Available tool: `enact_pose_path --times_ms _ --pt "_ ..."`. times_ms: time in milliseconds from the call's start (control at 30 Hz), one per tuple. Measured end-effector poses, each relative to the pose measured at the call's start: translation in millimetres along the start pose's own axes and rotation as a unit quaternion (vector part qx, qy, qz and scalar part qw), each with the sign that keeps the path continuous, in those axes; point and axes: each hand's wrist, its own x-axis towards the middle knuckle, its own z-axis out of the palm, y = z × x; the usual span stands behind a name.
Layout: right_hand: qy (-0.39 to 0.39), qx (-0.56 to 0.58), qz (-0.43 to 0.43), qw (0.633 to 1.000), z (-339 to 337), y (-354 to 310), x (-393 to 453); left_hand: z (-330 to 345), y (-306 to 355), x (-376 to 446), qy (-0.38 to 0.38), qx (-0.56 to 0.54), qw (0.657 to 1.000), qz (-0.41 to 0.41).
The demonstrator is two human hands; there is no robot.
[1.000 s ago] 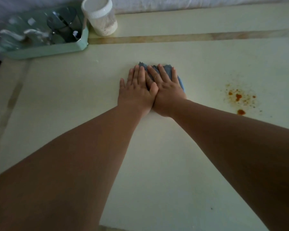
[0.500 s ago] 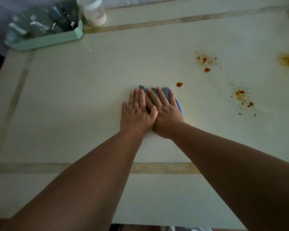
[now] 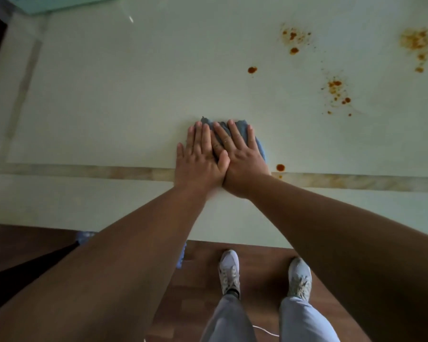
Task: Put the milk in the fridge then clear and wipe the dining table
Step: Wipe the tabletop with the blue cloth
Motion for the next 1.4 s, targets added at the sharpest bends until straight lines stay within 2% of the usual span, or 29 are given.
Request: enact_pose_path --times_ms 167,367,733,1100,1233,1400 --pt "-0.009 -0.003 -0.032 0.999 -1 10 -36 19 21 -35 0.043 0.017 0.999 -0.008" --pt "-0.020 -0.011 -0.079 0.997 -4 45 -79 32 73 -66 0.042 0.000 0.998 -0.052" --pt "-0.015 0.014 -0.064 0.998 -9 132 -136 46 176 -76 0.019 -0.023 0.998 -0.056" --pt "-0.036 0.000 -0.095 0.995 -16 142 -127 46 178 -67 0.003 -0.047 0.996 -0.073" --pt "-0.040 -0.007 -0.106 0.994 -21 147 -102 37 174 -43 -0.023 -0.060 0.993 -0.097" --pt "-0.040 -0.013 -0.113 0.993 -25 152 -57 24 168 -6 -0.011 -0.070 0.991 -0.115"
